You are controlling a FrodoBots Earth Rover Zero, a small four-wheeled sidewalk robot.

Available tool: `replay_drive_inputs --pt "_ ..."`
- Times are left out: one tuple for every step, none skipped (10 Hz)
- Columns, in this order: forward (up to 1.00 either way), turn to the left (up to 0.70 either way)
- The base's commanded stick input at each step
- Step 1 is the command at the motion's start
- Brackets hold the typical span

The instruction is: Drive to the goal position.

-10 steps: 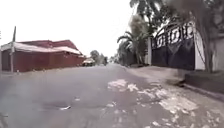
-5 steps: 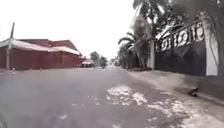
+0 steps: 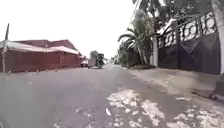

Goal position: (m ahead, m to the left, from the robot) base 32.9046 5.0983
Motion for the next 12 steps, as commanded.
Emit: replay_drive_inputs --pt "1.00 0.00" --pt "1.00 0.00" --pt "1.00 0.00" --pt "1.00 0.00" --pt "1.00 0.00" --pt "1.00 0.00" --pt "1.00 0.00" --pt "1.00 0.00" --pt "1.00 0.00" --pt "1.00 0.00" --pt "1.00 0.00" --pt "1.00 0.00"
